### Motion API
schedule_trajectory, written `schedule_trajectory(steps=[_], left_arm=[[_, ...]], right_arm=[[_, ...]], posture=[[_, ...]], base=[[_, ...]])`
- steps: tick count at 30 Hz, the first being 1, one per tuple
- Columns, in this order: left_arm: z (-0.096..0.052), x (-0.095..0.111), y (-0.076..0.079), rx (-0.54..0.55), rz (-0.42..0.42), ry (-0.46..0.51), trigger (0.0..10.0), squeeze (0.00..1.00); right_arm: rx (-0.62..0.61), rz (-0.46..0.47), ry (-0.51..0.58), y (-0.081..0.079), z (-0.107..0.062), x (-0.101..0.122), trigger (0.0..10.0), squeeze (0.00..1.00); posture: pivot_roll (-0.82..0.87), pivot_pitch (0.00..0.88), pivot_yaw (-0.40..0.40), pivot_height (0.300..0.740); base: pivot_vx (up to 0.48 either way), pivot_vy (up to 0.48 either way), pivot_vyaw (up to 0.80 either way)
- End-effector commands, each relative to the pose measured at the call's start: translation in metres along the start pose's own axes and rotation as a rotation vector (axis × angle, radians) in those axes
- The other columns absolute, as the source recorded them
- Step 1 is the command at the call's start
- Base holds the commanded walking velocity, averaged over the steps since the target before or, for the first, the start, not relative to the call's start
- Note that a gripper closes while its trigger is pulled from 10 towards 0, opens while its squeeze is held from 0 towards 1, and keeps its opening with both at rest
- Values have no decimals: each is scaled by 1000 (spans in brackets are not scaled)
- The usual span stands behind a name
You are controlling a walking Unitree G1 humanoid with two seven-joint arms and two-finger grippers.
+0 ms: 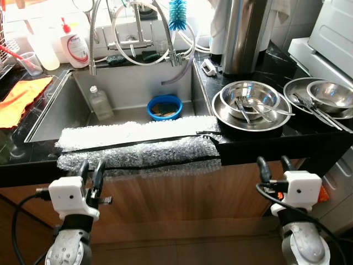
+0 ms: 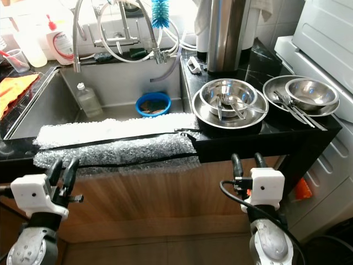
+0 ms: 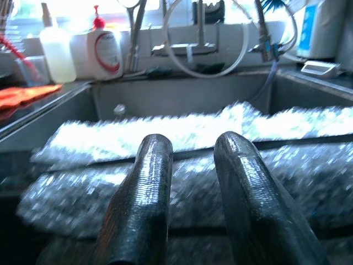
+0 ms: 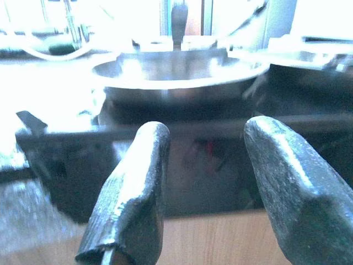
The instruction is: Kitchen organization
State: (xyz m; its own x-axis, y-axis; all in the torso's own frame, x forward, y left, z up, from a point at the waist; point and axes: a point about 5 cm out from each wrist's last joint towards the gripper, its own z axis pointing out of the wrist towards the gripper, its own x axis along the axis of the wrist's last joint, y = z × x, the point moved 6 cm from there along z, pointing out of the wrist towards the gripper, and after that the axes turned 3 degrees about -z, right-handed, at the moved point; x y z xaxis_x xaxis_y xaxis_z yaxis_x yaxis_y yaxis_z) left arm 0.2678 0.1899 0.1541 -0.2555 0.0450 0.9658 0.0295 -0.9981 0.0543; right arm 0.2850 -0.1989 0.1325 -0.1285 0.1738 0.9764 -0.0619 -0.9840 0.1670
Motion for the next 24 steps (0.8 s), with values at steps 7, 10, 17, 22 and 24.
schedule_trajectory(steps=[7, 10, 17, 22, 24], left_arm=[[9, 7, 5, -18, 16, 9, 10000, 0], [11, 5, 6, -26, 17, 2, 10000, 0], [13, 3, 7, -30, 21, -7, 10000, 0], [27, 7, 11, -55, 33, 3, 10000, 0], [27, 7, 11, -54, 30, 3, 10000, 0]], right_arm=[[-29, 36, 35, 1, 5, 17, 10000, 0], [-18, 53, 19, -6, 9, 14, 10000, 0], [-6, 52, 21, -11, 11, 16, 10000, 0], [-15, 78, 7, -15, 20, 19, 10000, 0], [-12, 90, 4, -17, 20, 18, 10000, 0]], posture=[[-185, 0, 84, 740], [-178, 0, 81, 740], [-178, 0, 81, 740], [-167, 0, 85, 740], [-168, 0, 87, 740]], base=[[0, 0, 0], [0, 0, 0], [0, 0, 0], [0, 292, 0], [0, 386, -756]])
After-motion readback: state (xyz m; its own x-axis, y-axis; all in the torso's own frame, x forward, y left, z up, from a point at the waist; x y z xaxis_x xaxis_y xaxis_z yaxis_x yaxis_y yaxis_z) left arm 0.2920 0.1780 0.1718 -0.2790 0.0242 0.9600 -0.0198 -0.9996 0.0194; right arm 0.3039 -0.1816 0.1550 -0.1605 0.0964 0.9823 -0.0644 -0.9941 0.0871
